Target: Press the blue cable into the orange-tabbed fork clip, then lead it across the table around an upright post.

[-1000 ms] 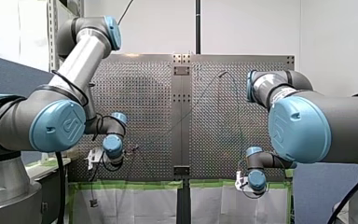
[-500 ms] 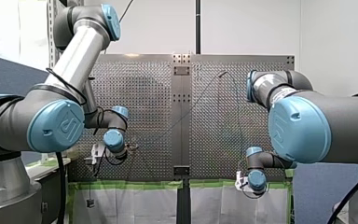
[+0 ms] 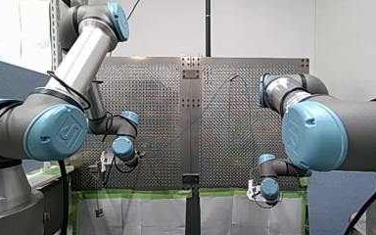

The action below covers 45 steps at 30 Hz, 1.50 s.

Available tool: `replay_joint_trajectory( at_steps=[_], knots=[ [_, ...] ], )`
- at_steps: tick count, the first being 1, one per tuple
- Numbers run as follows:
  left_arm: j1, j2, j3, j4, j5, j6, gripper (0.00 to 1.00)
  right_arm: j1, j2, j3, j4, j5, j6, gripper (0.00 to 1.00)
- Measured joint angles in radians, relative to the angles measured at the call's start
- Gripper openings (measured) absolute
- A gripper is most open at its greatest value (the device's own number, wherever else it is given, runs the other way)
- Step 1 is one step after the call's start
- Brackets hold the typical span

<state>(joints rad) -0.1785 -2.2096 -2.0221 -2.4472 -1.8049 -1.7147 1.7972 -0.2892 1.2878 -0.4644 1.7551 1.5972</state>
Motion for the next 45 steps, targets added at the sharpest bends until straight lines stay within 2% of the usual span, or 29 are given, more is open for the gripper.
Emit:
replay_joint_trajectory(
  at_steps=[7,21,45],
  knots=[
    [-0.026,0.0,-0.014,0.031,-0.025,-0.002,1.0,0.001,0.0,0.0,0.002,0.0,0.0,0.0],
    [-0.045,0.001,-0.018,0.057,-0.07,-0.002,1.0,0.003,0.0,-0.001,0.002,0.001,0.0,0.0],
    [-0.069,0.005,-0.018,0.068,-0.088,-0.01,1.0,0.003,0.0,0.0,0.003,0.0,0.0,0.0]
  ],
)
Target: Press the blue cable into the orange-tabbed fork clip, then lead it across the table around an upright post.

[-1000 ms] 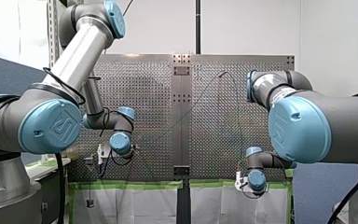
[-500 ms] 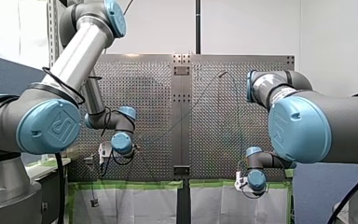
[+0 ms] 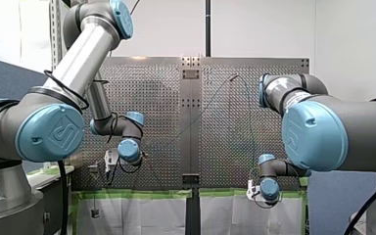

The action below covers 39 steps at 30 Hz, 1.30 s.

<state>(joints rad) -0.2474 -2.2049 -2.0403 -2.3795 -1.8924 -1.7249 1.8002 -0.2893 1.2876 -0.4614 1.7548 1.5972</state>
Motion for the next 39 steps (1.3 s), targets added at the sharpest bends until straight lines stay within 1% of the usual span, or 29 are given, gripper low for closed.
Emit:
replay_joint_trajectory(
  at_steps=[5,10,17,20,30,35,37,39],
  knots=[
    [-0.003,0.004,-0.006,0.003,-0.002,0.0,1.0,0.001,0.0,0.0,0.005,0.0,0.0,0.0],
    [-0.008,0.037,-0.043,0.037,-0.001,-0.002,1.0,0.004,0.0,0.0,0.008,0.001,0.0,0.0],
    [-0.044,0.092,-0.098,0.092,-0.007,0.006,1.0,0.006,0.001,0.0,0.01,0.002,0.0,0.0],
    [-0.069,0.118,-0.123,0.117,-0.028,-0.011,1.0,0.006,0.001,0.0,0.01,0.002,0.0,0.0],
    [-0.157,0.206,-0.211,0.203,-0.114,-0.096,1.0,0.008,0.0,0.0,0.01,0.003,0.0,0.0],
    [-0.199,0.248,-0.254,0.225,-0.156,-0.137,1.0,0.008,0.0,0.0,0.01,0.003,0.0,0.0],
    [-0.218,0.267,-0.272,0.234,-0.175,-0.143,1.0,0.008,0.0,0.0,0.01,0.003,0.0,0.0],
    [-0.237,0.286,-0.292,0.24,-0.194,-0.138,1.0,0.008,0.0,0.0,0.01,0.003,0.0,0.0]
  ],
)
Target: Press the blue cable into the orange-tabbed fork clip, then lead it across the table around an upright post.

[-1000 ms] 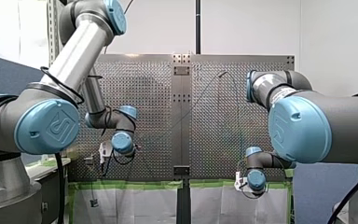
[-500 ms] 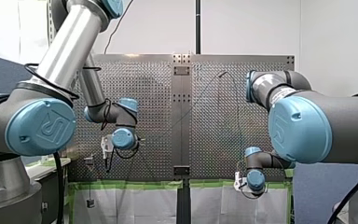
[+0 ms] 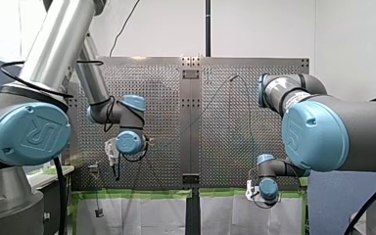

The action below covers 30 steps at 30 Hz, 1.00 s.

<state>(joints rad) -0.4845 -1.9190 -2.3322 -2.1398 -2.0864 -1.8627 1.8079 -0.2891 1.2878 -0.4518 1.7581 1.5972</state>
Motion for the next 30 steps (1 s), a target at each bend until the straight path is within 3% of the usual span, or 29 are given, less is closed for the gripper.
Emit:
replay_joint_trajectory(
  at_steps=[7,17,30],
  knots=[
    [-0.067,0.067,-0.067,0.024,-0.057,0.024,1.0,0.001,0.0,0.0,-0.001,0.0,0.0,0.0],
    [-0.153,0.126,-0.148,0.038,-0.048,0.05,1.0,0.005,0.0,0.0,-0.001,0.0,-0.001,0.0],
    [-0.262,0.128,-0.14,0.038,-0.082,0.074,1.0,0.007,0.0,0.0,-0.001,0.0,-0.003,0.0]
  ],
)
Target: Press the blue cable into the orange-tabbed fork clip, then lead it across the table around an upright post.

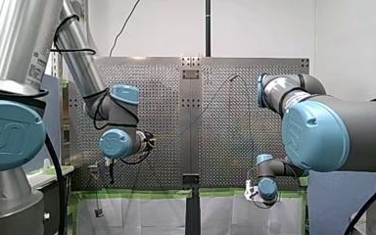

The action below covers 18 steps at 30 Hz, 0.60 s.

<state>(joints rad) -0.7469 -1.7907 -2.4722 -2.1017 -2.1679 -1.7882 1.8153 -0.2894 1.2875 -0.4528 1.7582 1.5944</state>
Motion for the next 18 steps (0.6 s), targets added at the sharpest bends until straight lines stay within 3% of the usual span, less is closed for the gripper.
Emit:
replay_joint_trajectory(
  at_steps=[11,18],
  knots=[
    [-0.09,0.0,0.076,-0.037,-0.088,0.034,1.0,0.0,0.0,-0.001,0.0,0.0,-0.003,0.0],
    [-0.152,0.0,0.125,-0.044,-0.15,0.08,1.0,0.0,0.0,-0.001,0.0,0.0,-0.007,0.0]
  ],
)
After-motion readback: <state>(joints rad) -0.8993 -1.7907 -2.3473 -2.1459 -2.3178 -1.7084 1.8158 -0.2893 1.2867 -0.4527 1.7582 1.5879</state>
